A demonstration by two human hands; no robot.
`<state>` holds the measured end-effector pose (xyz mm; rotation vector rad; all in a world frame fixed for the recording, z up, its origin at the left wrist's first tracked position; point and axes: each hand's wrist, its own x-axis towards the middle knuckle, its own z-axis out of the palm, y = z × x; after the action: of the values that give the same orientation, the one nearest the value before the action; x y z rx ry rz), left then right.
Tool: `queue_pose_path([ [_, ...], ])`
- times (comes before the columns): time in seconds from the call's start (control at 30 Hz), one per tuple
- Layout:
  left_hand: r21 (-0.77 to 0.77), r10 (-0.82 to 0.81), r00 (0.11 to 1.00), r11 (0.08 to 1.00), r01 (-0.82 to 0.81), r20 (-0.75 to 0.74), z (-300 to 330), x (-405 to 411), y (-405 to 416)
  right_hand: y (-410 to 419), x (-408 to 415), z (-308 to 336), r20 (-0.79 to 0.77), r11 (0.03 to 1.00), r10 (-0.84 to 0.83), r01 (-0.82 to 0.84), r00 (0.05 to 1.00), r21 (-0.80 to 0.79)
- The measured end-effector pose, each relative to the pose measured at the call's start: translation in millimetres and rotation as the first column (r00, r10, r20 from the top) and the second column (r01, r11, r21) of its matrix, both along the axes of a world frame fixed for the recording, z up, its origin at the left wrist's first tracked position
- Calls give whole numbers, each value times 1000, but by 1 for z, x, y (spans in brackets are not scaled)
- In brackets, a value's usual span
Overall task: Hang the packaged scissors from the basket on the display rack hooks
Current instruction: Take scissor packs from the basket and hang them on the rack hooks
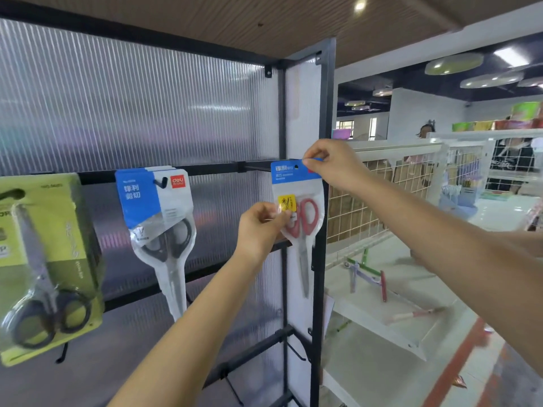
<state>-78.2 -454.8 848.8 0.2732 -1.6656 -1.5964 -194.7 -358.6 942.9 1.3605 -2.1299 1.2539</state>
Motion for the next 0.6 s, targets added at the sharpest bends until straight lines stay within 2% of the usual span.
queue_pose_path([
  [0.27, -136, 55, 998, 989, -60, -37, -8, -6, -6, -2, -5, 0, 4, 1000, 7, -7, 1000, 6],
  [0.43, -112, 17, 997, 993, -25, -70, -8, -3, -8, -8, -3, 1, 4, 1000, -2, 2, 1000, -13],
  [0.6, -27, 78, 997, 997, -77, 11, -12, -7, -13, -23, -7, -6, 15, 1000, -8, 7, 1000, 30],
])
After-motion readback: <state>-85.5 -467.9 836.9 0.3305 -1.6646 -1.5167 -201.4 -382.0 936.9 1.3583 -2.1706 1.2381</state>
